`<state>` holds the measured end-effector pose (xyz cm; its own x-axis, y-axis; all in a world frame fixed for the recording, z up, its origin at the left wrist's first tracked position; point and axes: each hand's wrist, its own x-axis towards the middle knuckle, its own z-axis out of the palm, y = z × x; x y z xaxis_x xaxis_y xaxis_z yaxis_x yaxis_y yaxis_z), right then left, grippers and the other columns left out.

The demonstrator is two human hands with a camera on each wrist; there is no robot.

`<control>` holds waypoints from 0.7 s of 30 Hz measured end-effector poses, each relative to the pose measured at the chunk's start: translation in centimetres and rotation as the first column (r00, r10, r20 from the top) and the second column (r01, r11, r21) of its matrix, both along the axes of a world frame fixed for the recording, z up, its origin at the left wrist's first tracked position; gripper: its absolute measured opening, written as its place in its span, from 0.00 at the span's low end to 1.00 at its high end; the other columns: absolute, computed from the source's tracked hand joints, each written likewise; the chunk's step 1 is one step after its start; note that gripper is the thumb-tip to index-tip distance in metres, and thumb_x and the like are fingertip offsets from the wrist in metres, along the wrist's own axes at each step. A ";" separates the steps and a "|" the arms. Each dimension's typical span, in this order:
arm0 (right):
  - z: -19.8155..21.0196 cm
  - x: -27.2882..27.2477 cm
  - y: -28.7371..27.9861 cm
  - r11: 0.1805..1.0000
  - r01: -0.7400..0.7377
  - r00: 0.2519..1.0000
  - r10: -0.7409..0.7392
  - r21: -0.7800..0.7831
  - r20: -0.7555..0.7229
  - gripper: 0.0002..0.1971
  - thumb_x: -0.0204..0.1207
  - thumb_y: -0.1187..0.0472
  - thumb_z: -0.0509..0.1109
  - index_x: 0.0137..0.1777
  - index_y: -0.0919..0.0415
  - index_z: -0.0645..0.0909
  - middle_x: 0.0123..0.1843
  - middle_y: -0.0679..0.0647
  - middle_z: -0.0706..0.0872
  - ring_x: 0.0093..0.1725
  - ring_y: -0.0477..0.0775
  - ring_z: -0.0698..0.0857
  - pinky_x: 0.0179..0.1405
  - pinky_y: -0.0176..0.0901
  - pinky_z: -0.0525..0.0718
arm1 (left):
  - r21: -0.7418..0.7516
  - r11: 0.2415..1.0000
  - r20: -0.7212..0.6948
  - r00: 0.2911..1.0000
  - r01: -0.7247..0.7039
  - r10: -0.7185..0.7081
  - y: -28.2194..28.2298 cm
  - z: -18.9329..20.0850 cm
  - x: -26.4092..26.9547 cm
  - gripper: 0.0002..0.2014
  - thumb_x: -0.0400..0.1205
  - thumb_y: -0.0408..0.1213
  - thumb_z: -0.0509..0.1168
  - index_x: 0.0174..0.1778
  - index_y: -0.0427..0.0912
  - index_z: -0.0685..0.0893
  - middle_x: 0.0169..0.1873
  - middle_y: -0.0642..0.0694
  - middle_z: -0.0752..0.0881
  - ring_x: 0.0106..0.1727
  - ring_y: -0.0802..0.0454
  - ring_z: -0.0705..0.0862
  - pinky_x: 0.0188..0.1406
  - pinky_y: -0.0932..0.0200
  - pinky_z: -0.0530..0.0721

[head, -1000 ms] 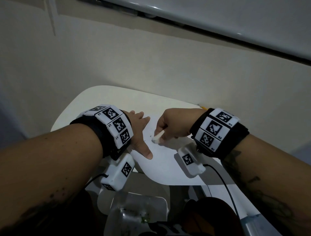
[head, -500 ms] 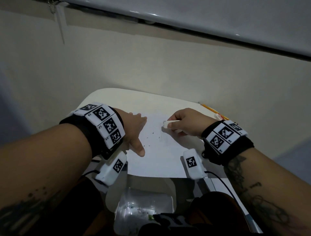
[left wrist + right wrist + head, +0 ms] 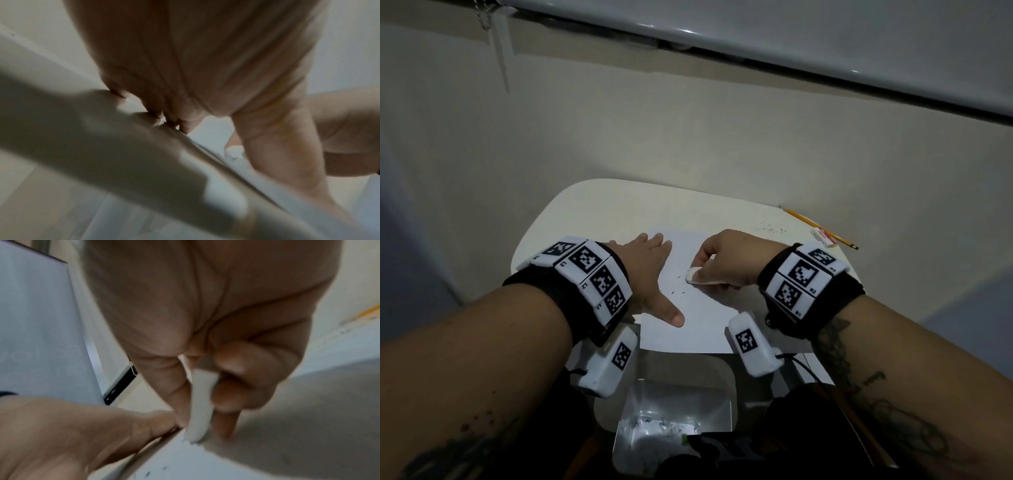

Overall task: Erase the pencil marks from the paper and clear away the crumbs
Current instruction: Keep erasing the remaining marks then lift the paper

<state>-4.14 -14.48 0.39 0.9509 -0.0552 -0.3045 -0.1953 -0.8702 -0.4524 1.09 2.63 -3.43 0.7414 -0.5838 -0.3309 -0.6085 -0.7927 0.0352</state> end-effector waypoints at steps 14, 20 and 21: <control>0.1 -1.0 0.0 0.998 0.043 0.999 -0.042 -0.034 0.024 0.11 0.72 0.54 0.79 0.47 0.62 0.89 0.43 0.54 0.92 0.32 0.46 0.81 0.34 0.37 0.78 | 0.113 0.992 0.075 0.995 0.064 -0.073 -0.9 -0.3 1.0 0.59 0.55 0.81 0.66 0.72 0.40 0.63 0.70 0.45 0.69 0.72 0.41 0.70 0.59 0.40 0.76; 1.1 -1.4 -1.2 0.994 0.101 0.995 -0.101 -0.052 0.013 0.06 0.72 0.60 0.78 0.45 0.61 0.91 0.39 0.56 0.91 0.29 0.47 0.80 0.28 0.35 0.73 | 0.157 0.986 0.094 0.993 0.058 -0.073 -1.5 0.1 0.8 0.53 0.56 0.80 0.68 0.65 0.41 0.66 0.65 0.46 0.72 0.66 0.42 0.75 0.52 0.45 0.76; 1.0 -1.3 -0.4 0.997 0.081 0.996 -0.081 0.009 0.021 0.05 0.72 0.58 0.78 0.44 0.59 0.91 0.37 0.53 0.90 0.25 0.44 0.78 0.27 0.35 0.72 | 0.174 0.984 0.085 0.994 0.046 -0.062 -1.8 0.3 0.7 0.56 0.57 0.79 0.69 0.70 0.39 0.65 0.67 0.45 0.71 0.69 0.41 0.74 0.57 0.43 0.77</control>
<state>-5.48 -14.88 1.35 0.9497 -0.1297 -0.2849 -0.2552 -0.8480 -0.4646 1.82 0.88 -3.14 0.7417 -0.5639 -0.3631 -0.6450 -0.7482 -0.1554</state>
